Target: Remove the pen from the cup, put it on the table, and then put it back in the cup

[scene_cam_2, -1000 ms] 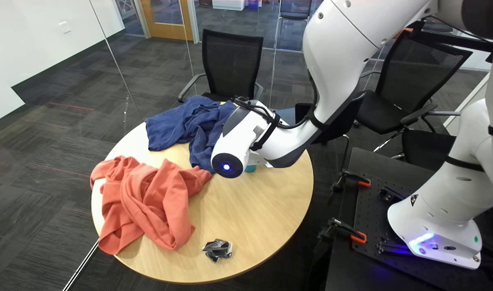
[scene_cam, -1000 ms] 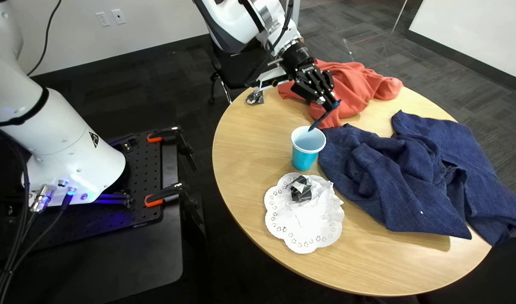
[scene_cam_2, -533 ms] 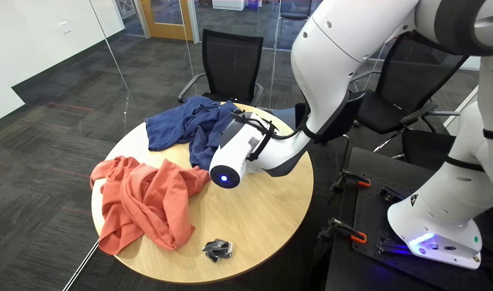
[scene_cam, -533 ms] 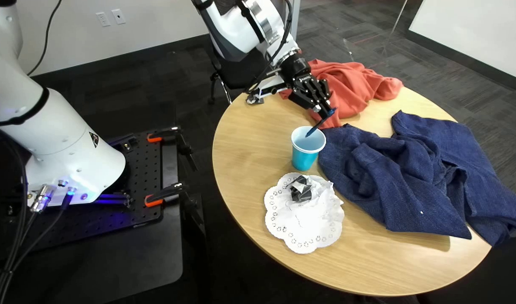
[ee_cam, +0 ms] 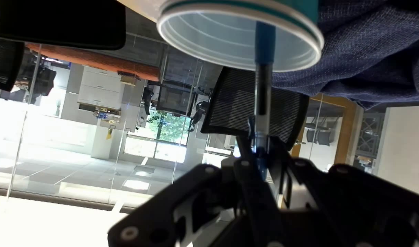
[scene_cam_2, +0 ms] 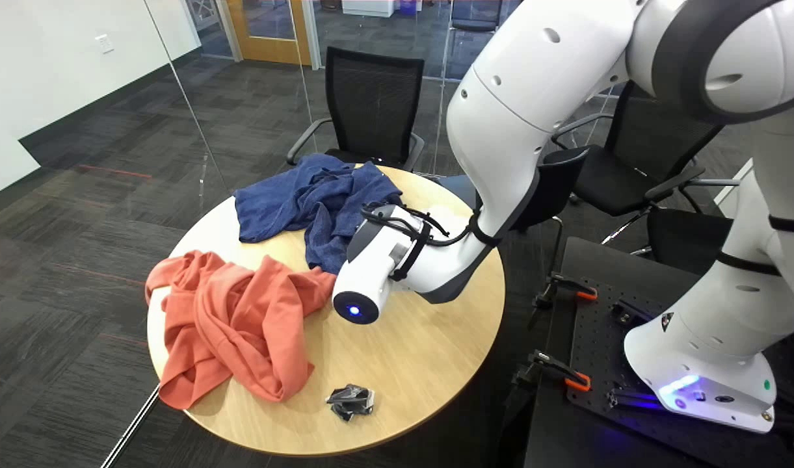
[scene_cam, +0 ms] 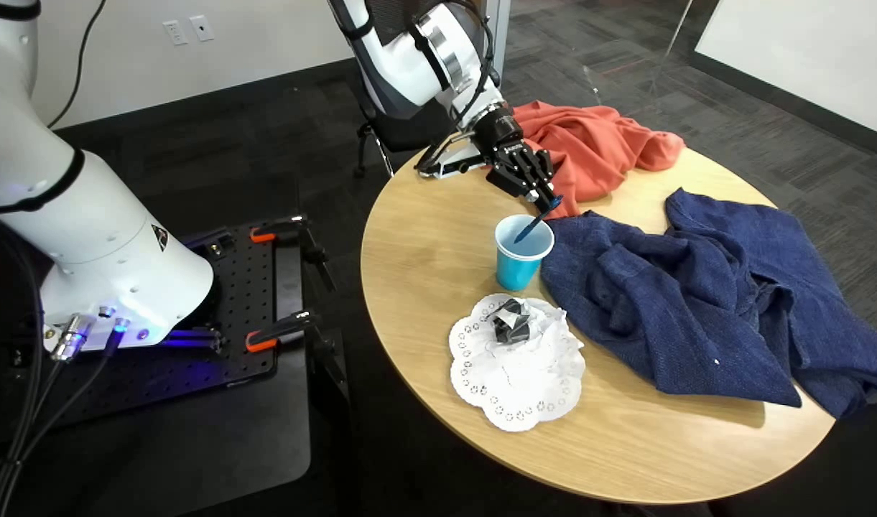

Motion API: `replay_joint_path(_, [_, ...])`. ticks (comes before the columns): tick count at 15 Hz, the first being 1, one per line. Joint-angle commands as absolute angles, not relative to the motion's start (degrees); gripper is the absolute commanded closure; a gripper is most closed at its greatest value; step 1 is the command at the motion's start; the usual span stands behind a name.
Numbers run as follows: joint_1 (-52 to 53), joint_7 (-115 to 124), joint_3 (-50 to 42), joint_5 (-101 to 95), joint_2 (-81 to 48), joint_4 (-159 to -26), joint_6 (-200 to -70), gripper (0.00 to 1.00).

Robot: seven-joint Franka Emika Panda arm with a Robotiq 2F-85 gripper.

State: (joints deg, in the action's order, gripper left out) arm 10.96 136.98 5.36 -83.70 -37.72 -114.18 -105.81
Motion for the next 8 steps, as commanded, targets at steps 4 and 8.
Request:
replay_joint_path(4, [11.08,139.01,5.97,-82.38,-42.23,-110.57,-102.97,0.96])
replay_joint_path(8, [10.98,138.98,5.89,-81.52,-42.23,-110.4,-102.34,0.57])
